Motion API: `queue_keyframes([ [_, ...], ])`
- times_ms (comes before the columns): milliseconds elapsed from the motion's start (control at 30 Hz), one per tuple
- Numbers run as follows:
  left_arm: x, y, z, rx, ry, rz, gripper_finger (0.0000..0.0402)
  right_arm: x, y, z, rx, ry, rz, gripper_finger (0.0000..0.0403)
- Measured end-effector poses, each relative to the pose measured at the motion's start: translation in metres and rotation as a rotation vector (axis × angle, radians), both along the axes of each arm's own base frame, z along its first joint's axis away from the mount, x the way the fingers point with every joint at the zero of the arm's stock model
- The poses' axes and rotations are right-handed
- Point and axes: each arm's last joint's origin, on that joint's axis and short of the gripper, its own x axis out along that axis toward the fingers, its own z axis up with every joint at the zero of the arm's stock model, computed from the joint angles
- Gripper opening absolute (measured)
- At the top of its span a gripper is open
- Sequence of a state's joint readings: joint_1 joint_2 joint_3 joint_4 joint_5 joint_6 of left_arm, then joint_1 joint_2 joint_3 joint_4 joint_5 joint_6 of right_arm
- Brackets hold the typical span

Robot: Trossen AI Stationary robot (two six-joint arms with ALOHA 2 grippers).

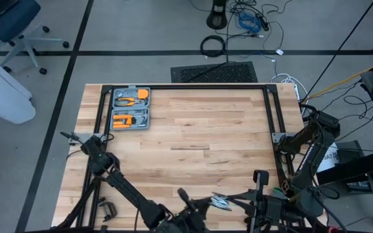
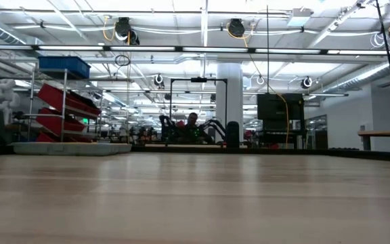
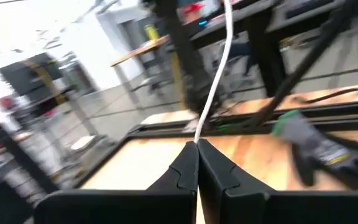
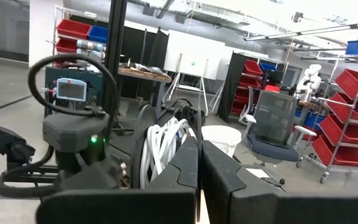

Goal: Coil cords
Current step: Coil the white wire on the spool

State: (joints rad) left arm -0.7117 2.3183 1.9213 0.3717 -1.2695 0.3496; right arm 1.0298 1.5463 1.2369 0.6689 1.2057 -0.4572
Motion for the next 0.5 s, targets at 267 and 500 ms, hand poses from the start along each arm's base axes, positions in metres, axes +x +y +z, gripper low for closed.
queue_keyframes([
  [267,-0.035,-0.020,0.023,0.014,0.007,0.095,0.0002,0.000,0.000,0.000,0.009,-0.002,0.001,0.0000],
  [500,-0.064,-0.029,0.044,0.055,0.032,0.164,0.0002,0.000,0.000,0.000,0.022,-0.005,0.010,0.0000],
])
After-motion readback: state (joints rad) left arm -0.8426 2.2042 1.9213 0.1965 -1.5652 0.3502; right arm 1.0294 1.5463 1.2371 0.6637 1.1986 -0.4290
